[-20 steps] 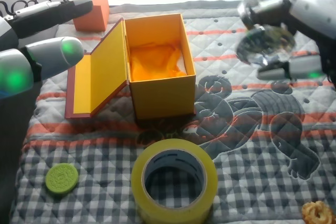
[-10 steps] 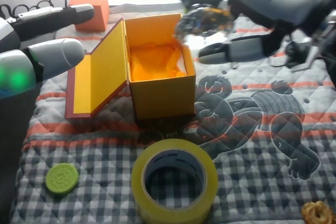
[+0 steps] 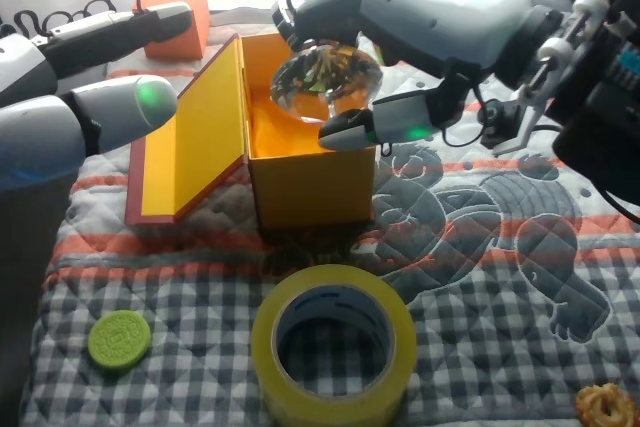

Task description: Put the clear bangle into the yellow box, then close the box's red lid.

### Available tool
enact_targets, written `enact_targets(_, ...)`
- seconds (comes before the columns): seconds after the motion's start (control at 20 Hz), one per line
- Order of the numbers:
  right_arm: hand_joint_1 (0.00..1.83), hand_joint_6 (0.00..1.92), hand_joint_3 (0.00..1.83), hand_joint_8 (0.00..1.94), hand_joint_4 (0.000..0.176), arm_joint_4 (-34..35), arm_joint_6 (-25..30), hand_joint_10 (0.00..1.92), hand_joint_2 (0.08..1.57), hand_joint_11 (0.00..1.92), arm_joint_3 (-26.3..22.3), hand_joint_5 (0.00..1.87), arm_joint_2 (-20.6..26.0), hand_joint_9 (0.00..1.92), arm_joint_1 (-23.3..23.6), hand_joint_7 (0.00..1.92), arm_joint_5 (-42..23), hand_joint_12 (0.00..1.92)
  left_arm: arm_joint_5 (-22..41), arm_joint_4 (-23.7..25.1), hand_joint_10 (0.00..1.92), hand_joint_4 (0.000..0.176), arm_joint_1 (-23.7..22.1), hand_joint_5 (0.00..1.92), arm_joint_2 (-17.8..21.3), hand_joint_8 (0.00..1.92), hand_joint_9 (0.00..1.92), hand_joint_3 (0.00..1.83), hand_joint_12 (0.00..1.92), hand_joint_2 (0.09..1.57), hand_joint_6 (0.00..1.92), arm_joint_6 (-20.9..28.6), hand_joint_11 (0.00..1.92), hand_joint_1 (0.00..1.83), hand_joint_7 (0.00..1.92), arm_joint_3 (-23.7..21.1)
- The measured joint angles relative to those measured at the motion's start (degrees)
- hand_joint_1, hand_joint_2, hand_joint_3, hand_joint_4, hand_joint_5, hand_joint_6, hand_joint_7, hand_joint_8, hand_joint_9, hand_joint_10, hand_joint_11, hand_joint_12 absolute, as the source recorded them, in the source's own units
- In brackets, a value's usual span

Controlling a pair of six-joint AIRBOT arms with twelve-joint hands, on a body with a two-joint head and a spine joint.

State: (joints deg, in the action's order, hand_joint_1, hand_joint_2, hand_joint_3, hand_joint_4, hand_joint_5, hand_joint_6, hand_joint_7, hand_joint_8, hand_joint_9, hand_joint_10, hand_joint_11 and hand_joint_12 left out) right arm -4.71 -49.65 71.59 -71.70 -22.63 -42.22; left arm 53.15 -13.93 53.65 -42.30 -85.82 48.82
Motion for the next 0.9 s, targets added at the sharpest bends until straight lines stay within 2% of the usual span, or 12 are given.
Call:
enact_targets(0.05,1.23,0.85,0.00,0.92,0.031,0.35,0.00,0.03,1.09,0.84,0.00,1.05,-0.07,1.34,0.00,1.03,0.28,1.41,-0.11,-0.24,0.01,0.176,-0.04,0.24,0.00,0.00,0.19,0.00,0.30,1.21,0.00,0.00,0.00,0.00,0.22,-0.02)
enact_targets(0.1,1.13,0.87,0.00,0.38,0.000,0.68,0.00,0.07,1.09,0.76,0.00,1.04,-0.07,1.33,0.00,0.98,0.42,1.63,-0.04,-0.26,0.00,0.176,-0.04,0.26,0.02,0.00,0.19,0.00,0.26,1.22,0.00,0.00,0.00,0.00,0.23,0.00)
enact_targets(0.15,1.07,0.93,0.00,0.13,0.063,0.85,0.02,0.04,1.10,0.59,0.17,1.00,-0.07,1.19,0.00,0.99,0.37,1.55,-0.04,-0.22,0.01,0.176,-0.04,0.28,0.00,0.01,0.19,0.00,0.25,1.22,0.01,0.00,0.00,0.00,0.24,0.00)
enact_targets(0.2,0.93,0.35,0.00,0.03,0.003,0.94,0.00,0.01,1.03,0.42,0.17,0.82,-0.07,0.87,0.00,0.91,0.39,1.26,-0.07,-0.11,0.00,0.176,-0.04,0.28,0.00,0.00,0.19,0.00,0.21,1.22,0.01,0.00,0.00,0.00,0.23,0.00)
enact_targets(0.25,0.83,0.10,0.00,0.01,0.019,1.05,0.02,0.00,1.00,0.25,0.17,0.74,-0.07,0.65,0.00,0.72,0.55,1.13,-0.04,-0.13,0.00,0.176,-0.04,0.29,0.00,0.00,0.20,0.00,0.22,1.22,0.00,0.00,0.00,0.00,0.24,0.00)
enact_targets(0.35,0.75,0.01,0.00,0.00,0.062,1.09,-0.07,0.00,0.96,0.17,0.24,0.62,-0.07,0.54,0.00,0.50,0.55,1.11,-0.02,-0.15,0.00,0.176,-0.04,0.31,0.00,0.00,0.19,0.00,0.20,1.23,0.01,0.00,0.00,0.00,0.24,0.00)
enact_targets(0.45,0.69,0.00,0.00,0.00,0.077,1.36,0.13,0.00,0.96,0.16,0.35,0.55,-0.24,0.51,0.59,0.49,-0.72,1.16,-0.07,-0.20,0.00,0.176,-0.09,0.30,0.00,0.00,0.17,0.00,0.21,1.22,0.00,0.00,0.00,0.00,0.23,0.00)
enact_targets(0.65,0.54,0.00,0.00,0.00,0.054,1.36,0.17,0.00,1.01,0.09,0.46,0.48,-0.24,0.47,0.74,0.43,-1.07,1.26,0.02,-0.24,0.00,0.176,-0.37,0.27,0.00,0.00,0.16,0.00,0.26,1.22,0.00,0.00,0.00,0.00,0.21,-0.02)
enact_targets(0.7,0.47,0.00,0.00,0.00,0.063,1.55,0.17,0.00,1.03,0.02,0.39,0.43,-0.22,0.43,0.74,0.41,-1.03,1.29,0.02,-0.24,0.00,0.176,-0.37,0.26,0.00,0.00,0.16,0.00,0.23,1.22,0.00,0.00,0.00,0.00,0.20,-0.02)
enact_targets(0.8,0.37,0.00,0.00,0.00,0.050,1.64,0.26,0.01,1.04,0.13,-1.62,0.34,1.77,0.48,0.72,0.38,-1.29,1.41,0.20,-0.66,0.00,0.176,-0.39,0.27,0.07,0.00,0.16,0.00,0.22,1.23,0.00,0.04,0.00,0.00,0.20,-0.37)
enact_targets(0.85,0.33,0.00,0.00,0.00,0.065,0.59,0.28,0.01,1.04,0.03,-2.51,0.36,3.21,0.48,0.35,0.39,-2.34,1.45,0.22,-0.63,0.00,0.176,-0.37,0.29,0.28,0.00,0.19,0.00,0.32,1.24,0.00,0.02,0.00,0.00,0.23,-0.74)
enact_targets(0.9,0.29,0.01,0.00,0.00,0.050,0.61,0.33,0.00,1.07,0.00,-3.34,0.36,5.05,0.33,-0.55,0.35,-4.66,1.06,0.13,-0.59,0.00,0.176,-0.07,0.28,1.18,0.00,0.20,0.00,0.36,1.24,0.00,0.00,0.00,0.00,0.23,-1.66)
